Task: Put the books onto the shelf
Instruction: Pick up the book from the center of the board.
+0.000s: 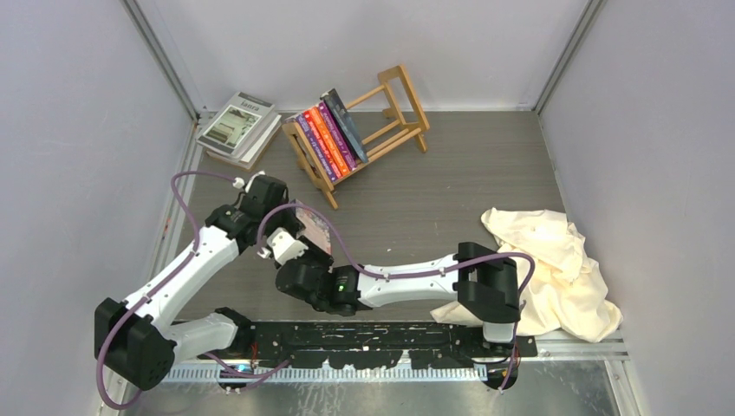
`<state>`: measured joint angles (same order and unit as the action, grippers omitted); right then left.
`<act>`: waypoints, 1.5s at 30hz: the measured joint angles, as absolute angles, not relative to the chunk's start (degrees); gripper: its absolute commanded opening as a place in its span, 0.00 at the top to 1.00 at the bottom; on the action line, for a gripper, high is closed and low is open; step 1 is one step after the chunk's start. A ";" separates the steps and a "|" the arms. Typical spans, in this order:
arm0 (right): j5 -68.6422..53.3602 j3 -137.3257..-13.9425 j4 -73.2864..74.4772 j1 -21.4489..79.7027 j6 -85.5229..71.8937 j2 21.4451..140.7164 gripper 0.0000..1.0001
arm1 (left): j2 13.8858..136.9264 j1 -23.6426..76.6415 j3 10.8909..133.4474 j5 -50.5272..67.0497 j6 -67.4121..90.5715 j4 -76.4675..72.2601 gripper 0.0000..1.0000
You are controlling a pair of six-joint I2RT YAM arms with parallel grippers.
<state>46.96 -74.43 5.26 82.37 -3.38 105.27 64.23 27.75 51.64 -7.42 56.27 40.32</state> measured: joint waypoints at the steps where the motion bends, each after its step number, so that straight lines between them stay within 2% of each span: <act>1: 47.00 -74.48 5.30 82.19 -3.49 105.34 0.77 | 64.16 27.75 51.64 -7.38 56.29 40.38 1.00; 3: 47.09 -74.50 5.37 82.00 -3.14 105.38 0.96 | 64.10 27.75 51.64 -7.46 56.60 40.14 1.00; 4: 47.44 -74.61 5.39 81.93 -3.14 105.38 0.98 | 64.10 27.75 51.64 -7.44 56.69 40.27 1.00; 6: 47.68 -74.63 5.65 82.08 -3.01 105.38 0.99 | 63.81 27.77 51.64 -7.44 56.88 40.69 0.97; 11: 47.75 -74.65 5.61 82.08 -3.07 105.23 0.99 | 63.37 27.75 51.59 -7.49 57.58 40.69 0.68; 13: 47.64 -74.28 5.67 82.04 -3.27 104.71 0.99 | 63.26 27.77 51.55 -7.42 58.06 40.56 0.60; 20: 45.87 -70.65 6.48 81.47 -5.37 100.18 0.99 | 61.56 27.77 51.37 -6.33 59.99 37.63 0.44; 30: 43.35 -65.12 7.94 81.36 -6.44 92.58 0.99 | 61.65 26.68 49.82 -3.51 62.22 34.02 0.37; 45: 39.77 -63.07 8.29 81.36 -4.56 88.49 0.99 | 66.92 25.93 49.25 2.46 63.05 30.28 0.38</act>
